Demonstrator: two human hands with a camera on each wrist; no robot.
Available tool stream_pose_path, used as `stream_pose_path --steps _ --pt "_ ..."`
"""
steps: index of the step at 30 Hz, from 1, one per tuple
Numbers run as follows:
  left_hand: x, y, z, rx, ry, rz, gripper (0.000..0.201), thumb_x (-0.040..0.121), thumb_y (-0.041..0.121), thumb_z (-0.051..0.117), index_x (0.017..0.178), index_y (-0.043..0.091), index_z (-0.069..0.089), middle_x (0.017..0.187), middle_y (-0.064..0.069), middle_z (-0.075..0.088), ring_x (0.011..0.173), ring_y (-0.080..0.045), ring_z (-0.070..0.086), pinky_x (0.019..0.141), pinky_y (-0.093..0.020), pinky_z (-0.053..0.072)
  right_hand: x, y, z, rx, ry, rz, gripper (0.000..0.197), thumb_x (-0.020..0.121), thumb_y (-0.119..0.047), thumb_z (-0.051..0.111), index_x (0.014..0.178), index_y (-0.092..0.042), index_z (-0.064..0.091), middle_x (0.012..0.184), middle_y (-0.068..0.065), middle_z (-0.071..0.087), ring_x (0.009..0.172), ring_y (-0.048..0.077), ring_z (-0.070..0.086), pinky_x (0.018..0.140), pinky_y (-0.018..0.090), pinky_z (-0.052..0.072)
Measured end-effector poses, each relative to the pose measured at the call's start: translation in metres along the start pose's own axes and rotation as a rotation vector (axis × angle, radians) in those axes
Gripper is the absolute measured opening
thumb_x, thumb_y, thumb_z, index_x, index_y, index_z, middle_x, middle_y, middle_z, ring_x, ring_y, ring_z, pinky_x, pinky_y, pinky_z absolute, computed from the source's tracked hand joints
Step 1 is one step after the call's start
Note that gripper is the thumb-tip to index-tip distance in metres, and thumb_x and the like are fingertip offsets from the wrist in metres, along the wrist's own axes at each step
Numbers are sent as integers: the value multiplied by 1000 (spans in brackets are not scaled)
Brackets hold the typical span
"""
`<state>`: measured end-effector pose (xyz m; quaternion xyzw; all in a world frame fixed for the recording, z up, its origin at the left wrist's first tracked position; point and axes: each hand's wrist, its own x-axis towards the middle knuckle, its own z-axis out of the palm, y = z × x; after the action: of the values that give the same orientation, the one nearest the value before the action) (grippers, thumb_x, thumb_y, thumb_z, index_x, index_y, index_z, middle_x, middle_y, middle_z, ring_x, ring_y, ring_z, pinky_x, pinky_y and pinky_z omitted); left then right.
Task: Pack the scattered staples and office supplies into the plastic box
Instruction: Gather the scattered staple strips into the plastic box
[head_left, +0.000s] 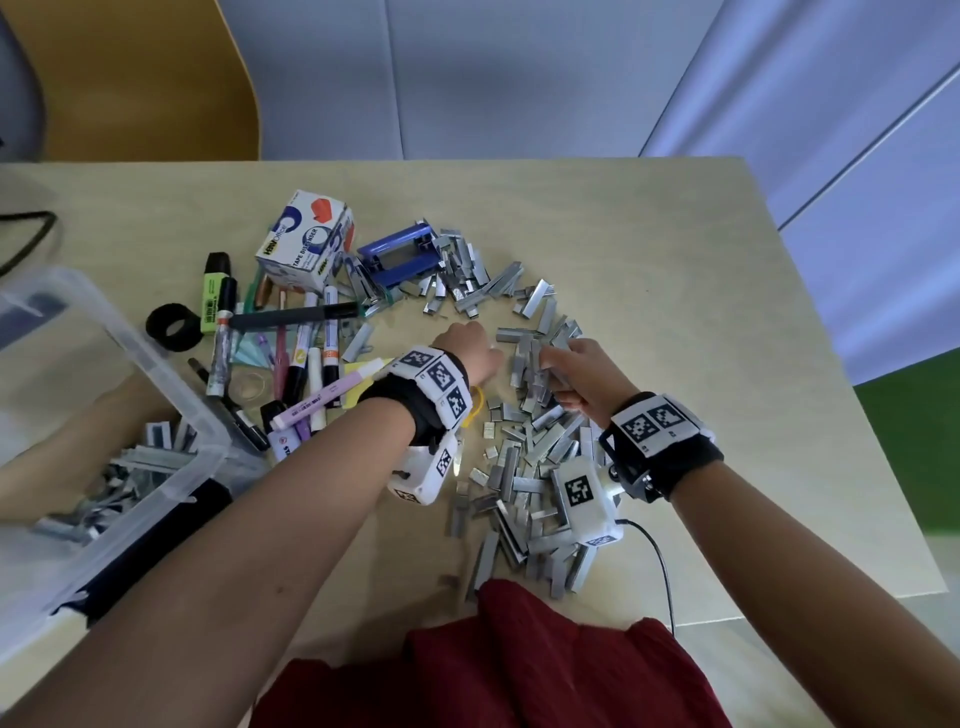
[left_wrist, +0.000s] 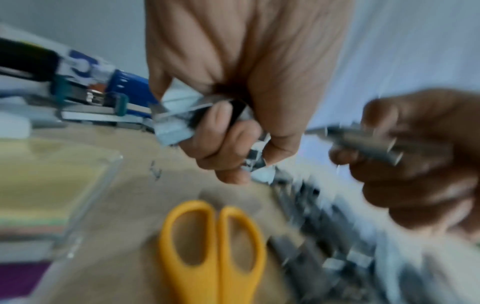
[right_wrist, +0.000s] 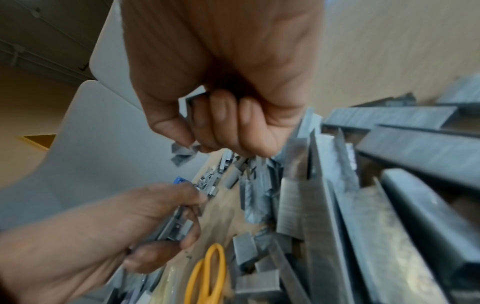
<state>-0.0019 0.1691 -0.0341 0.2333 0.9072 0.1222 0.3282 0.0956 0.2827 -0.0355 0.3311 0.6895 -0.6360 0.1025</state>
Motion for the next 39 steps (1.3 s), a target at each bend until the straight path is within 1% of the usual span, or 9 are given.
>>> stream_pose_path --steps 2,5,11,14,17,22,26,34,39 --pt "-11 -4 -11 -126 22 9 36 95 27 42 116 -1 48 116 -19 53 107 -34 53 82 -34 43 -3 -6 3 -14 1 -33 29 84 -4 46 58 -14 37 37 -8 32 34 10 22 37 16 18" --pt "-35 -16 -34 -313 114 42 27 93 25 44 71 11 40 72 -6 46 82 -27 52 62 -27 39 -9 -19 13 -28 -3 -85 29 85 -5 46 59 -14 38 38 -7 28 34 10 21 37 16 18" --pt "-122 -55 -107 -716 306 111 18 89 26 51 77 14 47 64 -2 43 50 -10 44 51 -20 36 -32 -61 58 -40 -143 -218 30 85 -2 47 58 -14 42 43 -4 23 37 10 16 42 20 14" --pt "-160 -86 -135 -620 394 91 20 90 25 50 76 13 45 64 -7 45 34 -5 40 35 -11 28 -43 -84 92 -67 -212 -284 33 86 0 47 59 -15 34 39 -7 22 35 9 15 40 18 12" --pt "-185 -121 -149 -326 306 -42 17 92 26 48 83 11 49 62 -6 50 41 -14 38 30 -12 23 -53 -100 128 -93 -290 -339 35 86 0 46 58 -17 32 39 -9 22 36 10 14 43 19 10" --pt "-199 -166 -144 203 -80 -183 26 93 36 50 98 10 49 76 -2 55 58 -15 46 48 -21 33 -69 -115 172 -115 -342 -388 35 87 4 44 58 -13 35 36 -10 25 28 5 19 35 11 16" --pt "-190 -186 -124 246 -262 -176 21 92 27 53 103 8 52 72 -1 58 63 -16 51 59 -24 42 -79 -113 190 -149 -323 -403 34 86 5 45 59 -13 35 37 -9 25 30 6 19 35 13 15" --pt "-187 -203 -132 161 -261 -61 31 94 20 51 125 16 50 124 -1 53 107 -15 51 91 -27 42 -91 -103 211 -285 -231 -409 38 85 4 49 57 -21 43 34 -13 39 28 0 28 32 11 24" --pt "-179 -226 -174 -76 124 -27 20 93 15 49 110 10 59 118 -6 59 106 -20 52 90 -29 39 -93 -106 237 -576 -232 -517 14 83 -8 59 71 -16 58 63 -4 52 48 4 43 47 14 34"
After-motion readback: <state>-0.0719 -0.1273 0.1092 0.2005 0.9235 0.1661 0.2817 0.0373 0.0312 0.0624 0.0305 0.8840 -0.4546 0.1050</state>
